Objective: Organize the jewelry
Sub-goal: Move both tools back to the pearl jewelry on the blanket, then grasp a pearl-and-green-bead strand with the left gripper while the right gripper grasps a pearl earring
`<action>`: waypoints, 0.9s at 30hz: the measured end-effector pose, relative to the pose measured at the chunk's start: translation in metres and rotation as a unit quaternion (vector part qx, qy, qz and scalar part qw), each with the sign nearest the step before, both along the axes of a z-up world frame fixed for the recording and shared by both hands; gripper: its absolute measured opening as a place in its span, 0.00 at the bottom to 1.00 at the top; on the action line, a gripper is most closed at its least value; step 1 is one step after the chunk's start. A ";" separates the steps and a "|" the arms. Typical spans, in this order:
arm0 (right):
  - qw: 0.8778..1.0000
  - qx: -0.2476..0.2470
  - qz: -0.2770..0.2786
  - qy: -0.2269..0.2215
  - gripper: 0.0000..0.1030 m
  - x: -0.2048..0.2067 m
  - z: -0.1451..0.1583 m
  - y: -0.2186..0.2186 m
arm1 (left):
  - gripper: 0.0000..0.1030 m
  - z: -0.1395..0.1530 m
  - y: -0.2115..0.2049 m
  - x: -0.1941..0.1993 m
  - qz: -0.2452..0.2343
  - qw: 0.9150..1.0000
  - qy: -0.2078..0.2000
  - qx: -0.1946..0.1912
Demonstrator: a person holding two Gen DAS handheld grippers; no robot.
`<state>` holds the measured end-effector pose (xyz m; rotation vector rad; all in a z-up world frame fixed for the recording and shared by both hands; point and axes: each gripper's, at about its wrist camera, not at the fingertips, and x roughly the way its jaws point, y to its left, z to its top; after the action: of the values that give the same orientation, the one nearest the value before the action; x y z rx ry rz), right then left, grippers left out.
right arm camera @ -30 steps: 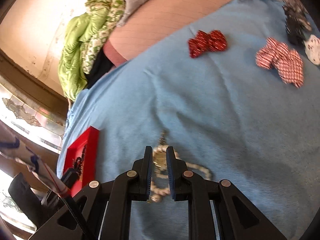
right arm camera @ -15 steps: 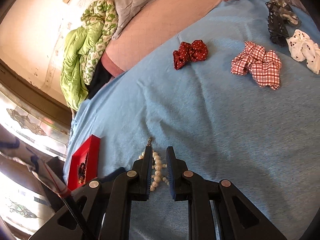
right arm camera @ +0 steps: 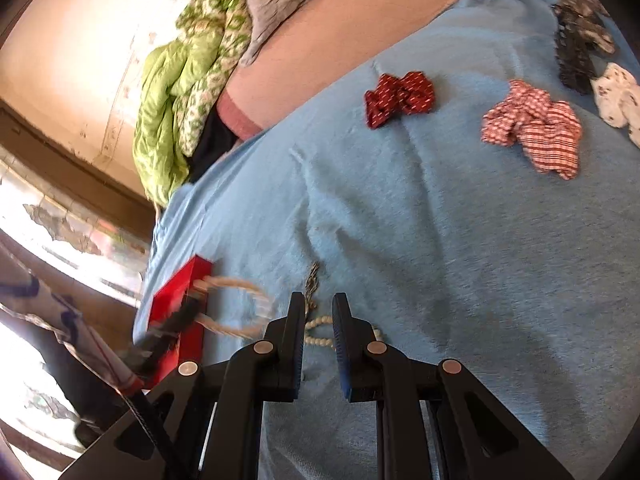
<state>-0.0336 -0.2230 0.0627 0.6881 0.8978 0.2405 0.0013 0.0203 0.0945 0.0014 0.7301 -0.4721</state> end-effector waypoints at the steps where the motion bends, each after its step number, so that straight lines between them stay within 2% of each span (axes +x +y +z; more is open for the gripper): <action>1: 1.000 0.000 0.008 0.000 0.15 0.002 -0.001 0.005 | 0.10 0.004 0.007 -0.001 0.003 1.000 -0.009 -0.003; 4: 1.000 -0.010 0.028 0.005 0.15 0.005 -0.005 0.018 | 0.10 0.002 0.022 0.001 0.019 1.000 -0.022 -0.001; 11: 0.995 -0.029 0.090 0.022 0.15 -0.001 -0.015 0.048 | 0.10 -0.015 0.038 0.018 0.029 0.999 0.008 -0.017; 14: 0.993 -0.052 0.101 0.021 0.30 -0.005 -0.018 0.053 | 0.10 -0.011 0.040 0.021 0.029 0.999 0.004 -0.028; 19: 0.990 -0.072 0.123 0.023 0.31 -0.006 -0.025 0.065 | 0.10 -0.008 0.044 0.020 0.032 0.999 0.003 -0.037; 22: 0.984 -0.115 0.138 0.004 0.31 -0.007 -0.023 0.082 | 0.10 -0.007 0.042 0.016 0.027 0.999 -0.004 -0.034; 27: 0.968 -0.194 0.160 0.003 0.31 -0.004 -0.032 0.108 | 0.10 -0.007 0.042 0.014 0.022 0.999 -0.007 -0.028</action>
<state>-0.0378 -0.1147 0.0308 0.1781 1.0245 0.3383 0.0153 0.0625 0.0870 -0.0628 0.7016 -0.4504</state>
